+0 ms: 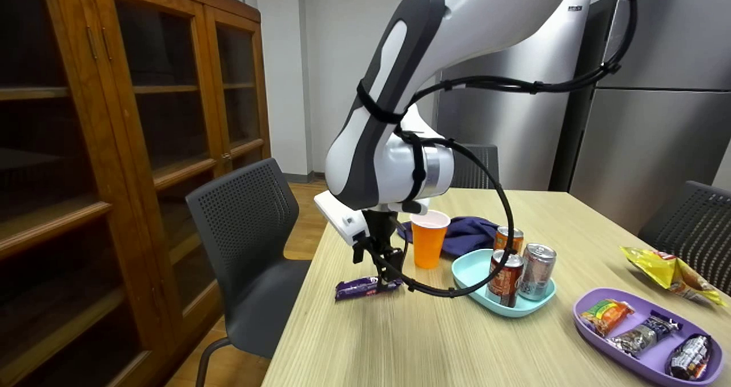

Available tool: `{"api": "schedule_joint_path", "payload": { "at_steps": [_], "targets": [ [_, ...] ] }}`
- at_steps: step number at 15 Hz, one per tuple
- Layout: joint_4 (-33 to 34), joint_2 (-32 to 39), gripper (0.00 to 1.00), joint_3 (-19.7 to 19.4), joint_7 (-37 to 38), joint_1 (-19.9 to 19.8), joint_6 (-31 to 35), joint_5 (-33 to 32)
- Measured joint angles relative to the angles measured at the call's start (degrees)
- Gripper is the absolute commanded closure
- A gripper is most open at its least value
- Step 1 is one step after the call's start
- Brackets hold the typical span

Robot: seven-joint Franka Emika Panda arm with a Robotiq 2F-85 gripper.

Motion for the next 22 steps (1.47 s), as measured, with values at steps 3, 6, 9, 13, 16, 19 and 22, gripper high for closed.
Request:
{"api": "schedule_joint_path", "payload": {
  "at_steps": [3,6,9,13,16,19,22],
  "targets": [
    [1.36,1.82,0.00,0.00,2.64,-0.19,0.00,0.00],
    [2.28,2.97,0.25,0.00,4.68,-0.29,0.00,0.00],
    [2.86,3.58,0.42,0.00,5.78,-0.31,0.01,0.00],
    [3.03,3.67,0.73,0.00,6.41,-0.32,0.01,0.00],
    [3.06,3.67,0.95,-0.01,6.73,-0.38,0.01,0.00],
    [3.11,3.67,0.97,-0.03,7.21,-0.47,0.01,0.00],
    [3.12,3.55,0.96,-0.03,7.21,-0.40,0.00,-0.58]
  ]
}}
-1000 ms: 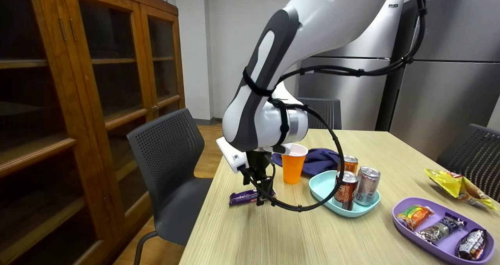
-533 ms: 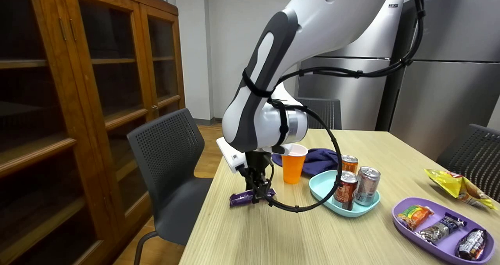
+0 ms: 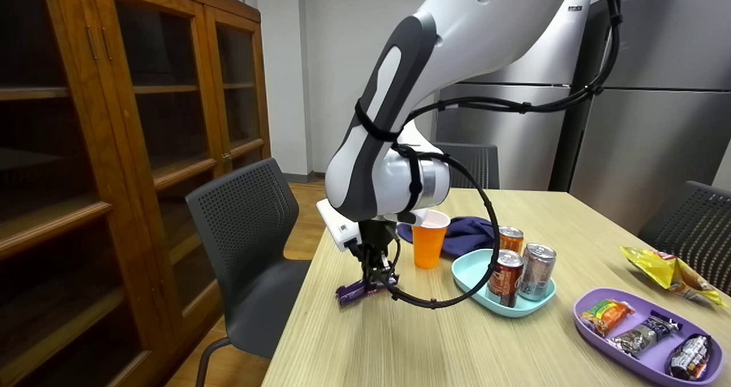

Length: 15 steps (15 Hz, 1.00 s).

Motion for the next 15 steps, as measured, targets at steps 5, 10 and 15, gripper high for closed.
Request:
{"api": "schedule_joint_path", "payload": {
  "at_steps": [5,10,15],
  "targets": [
    [-1.41,-2.41,0.96,0.46,-0.61,0.32,-0.09,-2.45],
    [-5.87,-7.97,0.96,1.17,-1.18,0.32,-0.24,-3.96],
    [-12.00,-14.55,0.96,1.12,-1.17,0.31,-0.23,-5.41]
  ]
}}
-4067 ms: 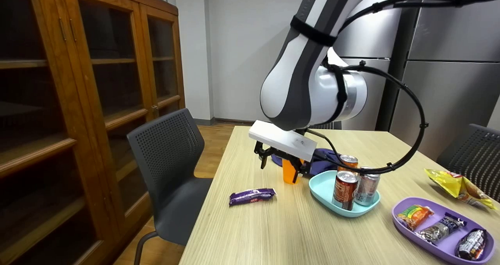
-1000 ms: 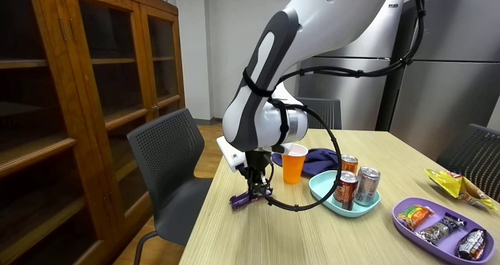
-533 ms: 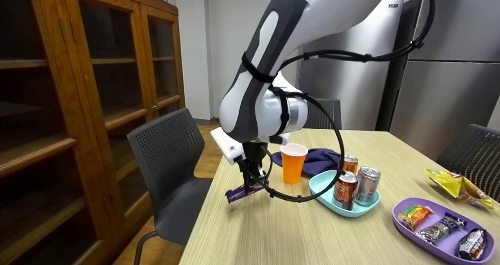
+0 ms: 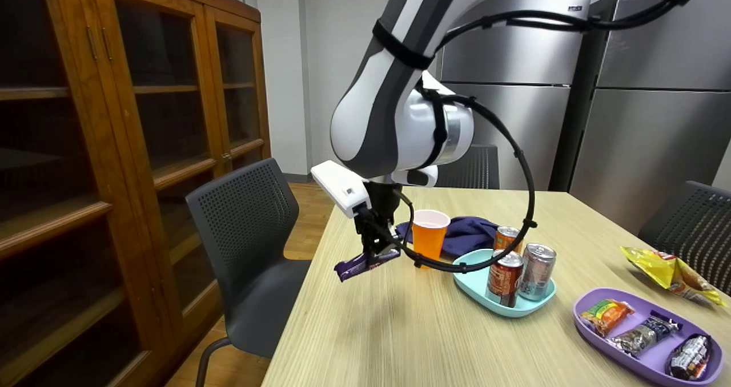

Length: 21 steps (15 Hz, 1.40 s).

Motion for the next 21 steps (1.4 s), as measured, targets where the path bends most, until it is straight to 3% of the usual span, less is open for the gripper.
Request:
{"api": "schedule_joint_path", "payload": {
  "at_steps": [8,21],
  "targets": [
    [-8.94,-9.68,0.96,-0.54,0.06,-1.25,0.01,-3.17],
    [-20.60,-22.39,0.96,-0.16,-0.89,-13.21,-0.41,-7.01]
  ]
}}
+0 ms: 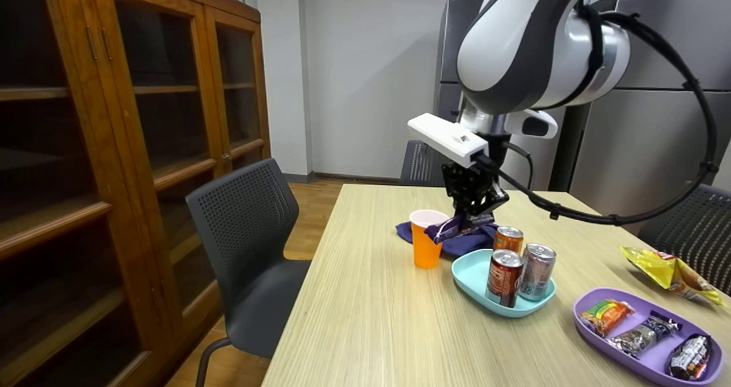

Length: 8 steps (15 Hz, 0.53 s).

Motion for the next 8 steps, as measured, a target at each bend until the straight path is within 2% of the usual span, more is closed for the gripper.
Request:
{"api": "schedule_joint_path", "payload": {
  "at_steps": [8],
  "targets": [
    [-6.84,-6.41,0.96,0.36,-1.82,-9.00,-0.08,0.30]
  ]
}}
